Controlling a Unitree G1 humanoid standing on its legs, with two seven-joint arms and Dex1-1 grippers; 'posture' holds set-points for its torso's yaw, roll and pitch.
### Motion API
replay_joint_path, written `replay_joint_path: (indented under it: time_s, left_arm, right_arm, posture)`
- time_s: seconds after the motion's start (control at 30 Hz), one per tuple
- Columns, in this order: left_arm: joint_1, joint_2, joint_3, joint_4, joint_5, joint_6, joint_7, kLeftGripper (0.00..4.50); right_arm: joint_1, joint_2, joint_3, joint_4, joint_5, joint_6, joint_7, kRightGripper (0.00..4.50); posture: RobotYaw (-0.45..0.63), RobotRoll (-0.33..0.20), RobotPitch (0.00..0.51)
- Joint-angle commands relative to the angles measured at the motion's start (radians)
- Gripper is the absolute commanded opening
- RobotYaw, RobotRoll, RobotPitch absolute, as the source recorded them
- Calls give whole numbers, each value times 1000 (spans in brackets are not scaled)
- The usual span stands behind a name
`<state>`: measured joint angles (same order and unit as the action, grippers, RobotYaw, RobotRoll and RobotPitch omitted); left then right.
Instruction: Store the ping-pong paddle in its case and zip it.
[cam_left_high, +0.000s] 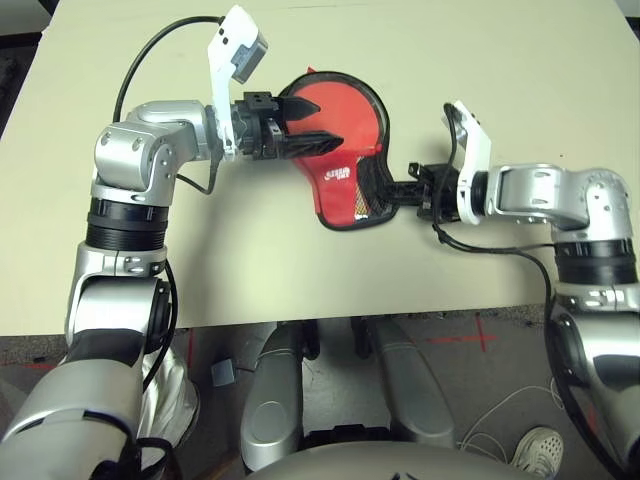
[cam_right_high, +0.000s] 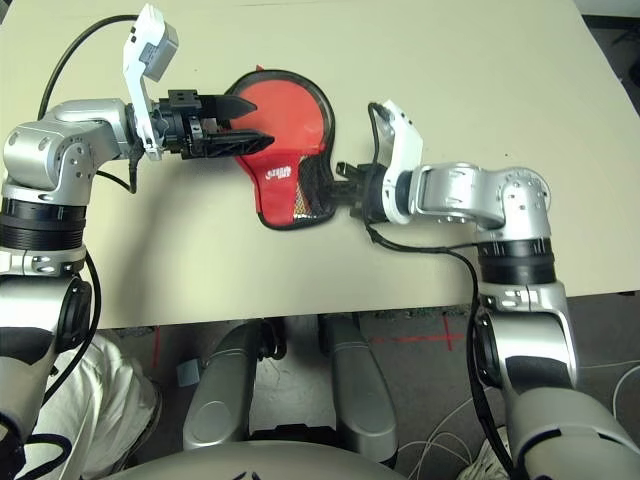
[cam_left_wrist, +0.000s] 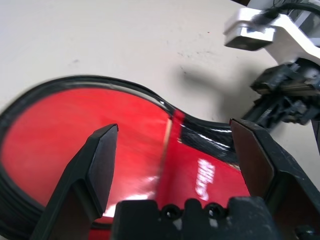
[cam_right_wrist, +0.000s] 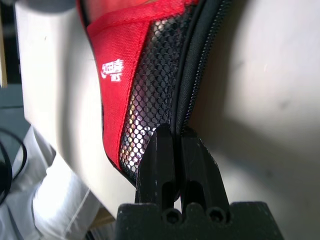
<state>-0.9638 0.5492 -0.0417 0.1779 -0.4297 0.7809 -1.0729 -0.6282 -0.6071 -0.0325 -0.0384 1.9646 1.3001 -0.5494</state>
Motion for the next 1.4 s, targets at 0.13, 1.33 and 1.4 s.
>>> replay_joint_path:
  time_s: [0.13, 1.33, 1.4]
  left_arm:
    - [-4, -7, -24, 34, 8, -31, -15, 4500]
    - [-15, -7, -46, 63, 15, -57, -27, 4500]
    - [-17, -9, -47, 65, 16, -59, -28, 4500]
  right_arm:
    - [-35, -368, 199, -45, 8, 103, 482, 12]
    - [168, -85, 126, -359, 8, -319, -68, 4474]
    - [171, -162, 102, -365, 8, -291, -26, 4474]
  posture:
    - [-134, 0, 357]
    - [-141, 0, 358]
    - [-144, 0, 357]
